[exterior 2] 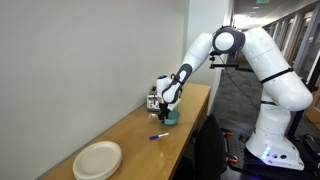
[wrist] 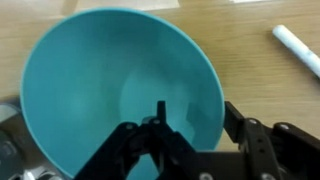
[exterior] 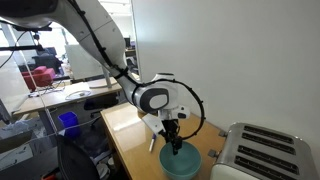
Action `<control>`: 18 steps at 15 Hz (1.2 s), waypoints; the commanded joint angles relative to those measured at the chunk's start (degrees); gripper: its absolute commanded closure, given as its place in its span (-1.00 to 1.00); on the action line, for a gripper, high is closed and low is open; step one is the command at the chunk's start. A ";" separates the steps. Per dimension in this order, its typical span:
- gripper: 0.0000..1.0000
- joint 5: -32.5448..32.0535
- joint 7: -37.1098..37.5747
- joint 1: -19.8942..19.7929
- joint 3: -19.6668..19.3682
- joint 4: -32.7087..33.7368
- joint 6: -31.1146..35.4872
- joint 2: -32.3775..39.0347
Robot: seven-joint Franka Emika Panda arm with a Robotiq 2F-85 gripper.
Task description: Move the bowl backwards
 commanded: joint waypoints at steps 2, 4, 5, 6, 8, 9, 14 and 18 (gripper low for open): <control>0.51 -1.25 2.84 2.76 -1.65 1.56 -1.53 0.00; 0.82 -0.93 3.23 2.96 -1.56 1.97 -2.30 0.01; 0.95 -0.91 3.51 3.13 -1.64 2.21 -2.82 0.05; 1.00 -0.92 3.79 3.24 -1.75 2.47 -3.29 0.12; 1.00 -0.93 4.58 3.46 -1.91 2.82 -4.24 -0.15; 0.98 -1.03 4.77 3.67 -1.96 2.97 -4.44 -0.58; 0.98 -3.03 4.32 6.48 -1.61 4.83 -3.30 -2.35; 0.98 -4.38 2.52 8.70 0.67 9.13 -3.66 -1.82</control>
